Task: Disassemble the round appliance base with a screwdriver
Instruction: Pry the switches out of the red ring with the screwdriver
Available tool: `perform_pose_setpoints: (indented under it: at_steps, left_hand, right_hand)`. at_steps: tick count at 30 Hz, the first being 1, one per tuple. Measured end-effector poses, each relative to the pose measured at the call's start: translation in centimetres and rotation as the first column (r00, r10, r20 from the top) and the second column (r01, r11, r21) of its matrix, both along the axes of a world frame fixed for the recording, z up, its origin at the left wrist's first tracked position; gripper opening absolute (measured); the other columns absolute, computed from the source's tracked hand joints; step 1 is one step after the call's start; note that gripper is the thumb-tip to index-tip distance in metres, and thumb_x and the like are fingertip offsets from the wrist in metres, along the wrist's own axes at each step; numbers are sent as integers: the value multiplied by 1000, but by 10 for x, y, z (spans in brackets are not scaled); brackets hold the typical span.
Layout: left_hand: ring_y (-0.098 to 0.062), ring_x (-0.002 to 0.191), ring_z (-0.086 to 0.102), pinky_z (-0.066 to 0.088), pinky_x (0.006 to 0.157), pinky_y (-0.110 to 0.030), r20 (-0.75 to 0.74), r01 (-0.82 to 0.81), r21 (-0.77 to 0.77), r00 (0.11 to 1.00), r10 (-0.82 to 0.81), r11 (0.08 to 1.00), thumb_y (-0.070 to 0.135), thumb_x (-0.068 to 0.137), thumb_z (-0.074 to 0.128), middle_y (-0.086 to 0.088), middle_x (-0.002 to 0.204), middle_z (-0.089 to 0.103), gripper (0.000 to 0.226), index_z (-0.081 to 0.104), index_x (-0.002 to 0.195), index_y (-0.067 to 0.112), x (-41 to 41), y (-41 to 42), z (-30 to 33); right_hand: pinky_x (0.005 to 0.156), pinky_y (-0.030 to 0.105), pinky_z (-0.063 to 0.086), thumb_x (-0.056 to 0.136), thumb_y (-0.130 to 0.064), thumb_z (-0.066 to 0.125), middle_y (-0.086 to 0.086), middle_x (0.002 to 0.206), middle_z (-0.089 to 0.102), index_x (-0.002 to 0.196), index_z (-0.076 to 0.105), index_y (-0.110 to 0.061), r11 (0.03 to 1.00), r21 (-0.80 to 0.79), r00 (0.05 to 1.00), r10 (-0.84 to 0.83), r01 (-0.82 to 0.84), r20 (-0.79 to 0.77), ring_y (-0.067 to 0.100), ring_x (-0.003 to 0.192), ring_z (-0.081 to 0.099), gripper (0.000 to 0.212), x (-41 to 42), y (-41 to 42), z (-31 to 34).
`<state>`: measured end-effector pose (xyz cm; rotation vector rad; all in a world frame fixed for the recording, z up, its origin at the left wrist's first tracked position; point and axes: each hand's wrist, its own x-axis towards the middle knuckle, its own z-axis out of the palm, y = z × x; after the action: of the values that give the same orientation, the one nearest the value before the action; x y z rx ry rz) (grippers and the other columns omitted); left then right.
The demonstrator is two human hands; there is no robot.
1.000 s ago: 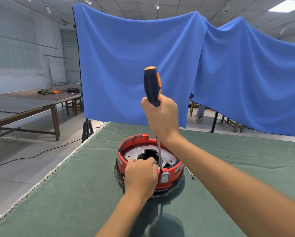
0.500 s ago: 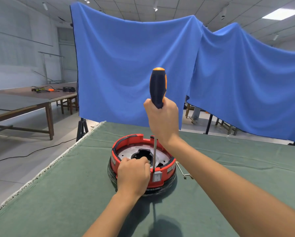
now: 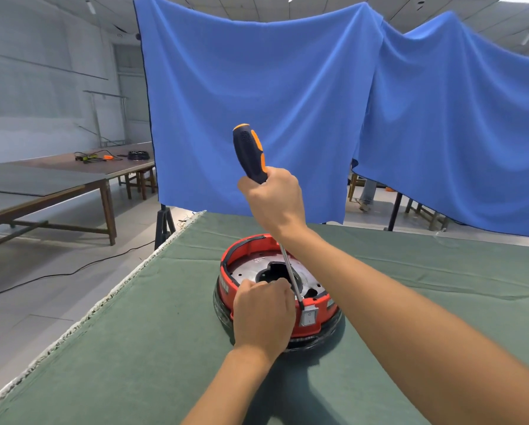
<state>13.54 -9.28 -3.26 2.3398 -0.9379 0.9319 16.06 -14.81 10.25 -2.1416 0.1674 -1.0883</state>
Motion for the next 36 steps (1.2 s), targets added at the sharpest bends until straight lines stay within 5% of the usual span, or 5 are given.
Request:
perform_pose_setpoints:
  at_steps: [5, 9, 16, 25, 36]
  left_hand:
    - [-16, 35, 29, 27, 48, -24, -35, -17, -13, 999, 16, 1000, 14, 68, 52, 4, 35, 42, 25, 47, 44, 21, 3, -1, -2]
    - [-23, 44, 45, 27, 58, -27, -137, 29, -26, 990, -33, 999, 21, 80, 32, 0, 46, 53, 32, 49, 54, 19, 3, -1, -7]
    - [-23, 60, 45, 22, 65, -31, -161, 72, -64, 984, -82, 995, 28, 84, 20, 0, 65, 61, 32, 47, 67, 23, 3, 1, -7]
    - [-22, 54, 48, 30, 63, -29, -189, 68, -47, 979, -76, 997, 24, 82, 28, 1, 53, 54, 28, 45, 60, 22, -1, 2, -5]
    - [-19, 35, 40, 29, 49, -23, -40, -23, -52, 999, 21, 998, 18, 72, 42, 1, 35, 42, 29, 44, 44, 20, 1, -2, -3]
  right_hand:
    - [45, 25, 16, 68, -21, 53, -7, 45, 18, 53, 19, -22, 988, 154, 950, -70, 24, 306, 12, 51, 15, 37, -36, -8, 1]
    - [49, 33, 19, 71, -20, 54, -10, 50, 17, 55, 19, -24, 946, 322, 890, -115, -38, 441, 21, 55, 18, 40, -67, -12, -4]
    - [47, 43, 25, 69, -28, 56, -2, 55, 19, 48, 25, -26, 911, 410, 880, -150, -55, 451, 39, 58, 22, 37, -90, -14, -14]
    - [46, 25, 19, 72, -20, 53, -9, 48, 19, 55, 20, -21, 967, 256, 922, -96, -3, 374, 10, 51, 17, 38, -70, -12, -38]
    - [45, 20, 15, 72, -14, 53, -10, 49, 15, 55, 17, -27, 974, 209, 901, -16, -83, 434, 9, 52, 15, 42, -56, -7, -19]
